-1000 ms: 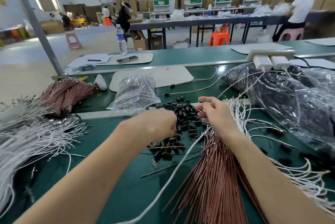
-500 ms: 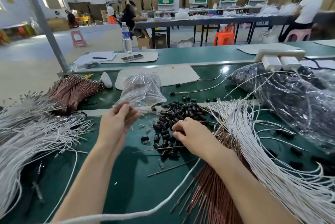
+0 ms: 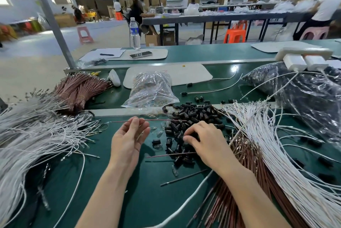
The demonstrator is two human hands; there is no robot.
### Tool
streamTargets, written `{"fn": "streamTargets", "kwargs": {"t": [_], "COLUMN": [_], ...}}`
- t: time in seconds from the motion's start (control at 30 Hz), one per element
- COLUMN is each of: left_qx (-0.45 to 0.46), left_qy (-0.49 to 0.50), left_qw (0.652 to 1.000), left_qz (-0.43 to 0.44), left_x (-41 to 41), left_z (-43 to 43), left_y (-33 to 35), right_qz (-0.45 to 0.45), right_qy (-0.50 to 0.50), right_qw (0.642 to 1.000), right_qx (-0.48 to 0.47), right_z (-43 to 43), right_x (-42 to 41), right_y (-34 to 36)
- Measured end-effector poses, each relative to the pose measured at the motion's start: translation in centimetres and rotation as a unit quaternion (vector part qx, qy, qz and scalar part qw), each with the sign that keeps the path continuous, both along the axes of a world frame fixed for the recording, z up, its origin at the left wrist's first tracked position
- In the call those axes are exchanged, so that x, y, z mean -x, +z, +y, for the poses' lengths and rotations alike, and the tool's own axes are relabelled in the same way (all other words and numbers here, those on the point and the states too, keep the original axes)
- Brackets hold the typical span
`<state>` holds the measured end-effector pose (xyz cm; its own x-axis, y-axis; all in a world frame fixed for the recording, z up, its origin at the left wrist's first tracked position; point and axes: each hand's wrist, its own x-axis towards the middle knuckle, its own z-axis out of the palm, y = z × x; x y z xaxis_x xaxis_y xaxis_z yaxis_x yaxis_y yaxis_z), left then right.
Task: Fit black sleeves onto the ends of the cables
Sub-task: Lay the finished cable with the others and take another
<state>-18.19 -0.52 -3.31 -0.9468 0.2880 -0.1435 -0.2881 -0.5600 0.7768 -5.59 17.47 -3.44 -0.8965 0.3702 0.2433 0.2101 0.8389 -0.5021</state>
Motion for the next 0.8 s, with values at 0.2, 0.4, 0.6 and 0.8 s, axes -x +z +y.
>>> {"fn": "streamTargets", "kwargs": {"t": [0.2,0.4,0.6,0.8], "left_qx": [-0.007,-0.017,-0.011,-0.008], "left_qy": [0.002,-0.006,-0.010,-0.014], "left_qw": [1.000,1.000,0.999,0.998], "left_qz": [0.014,0.022,0.040,0.053], "left_x": [-0.6,-1.3,-1.6,-1.5], "left_z": [0.0,0.2,0.5,0.4], "left_y": [0.1,0.2,0.1,-0.1], "right_qz": [0.181,0.248,0.270,0.266], "right_qy": [-0.034,-0.041,0.001,0.013], "right_qw": [0.947,0.758,0.612,0.595], "right_qx": [0.264,0.602,0.743,0.758], "right_z": [0.2,-0.5,-0.7,-0.7], "right_x": [-0.4,-0.1,-0.1,-0.2], "right_y": [0.8,1.5,2.0,1.9]}}
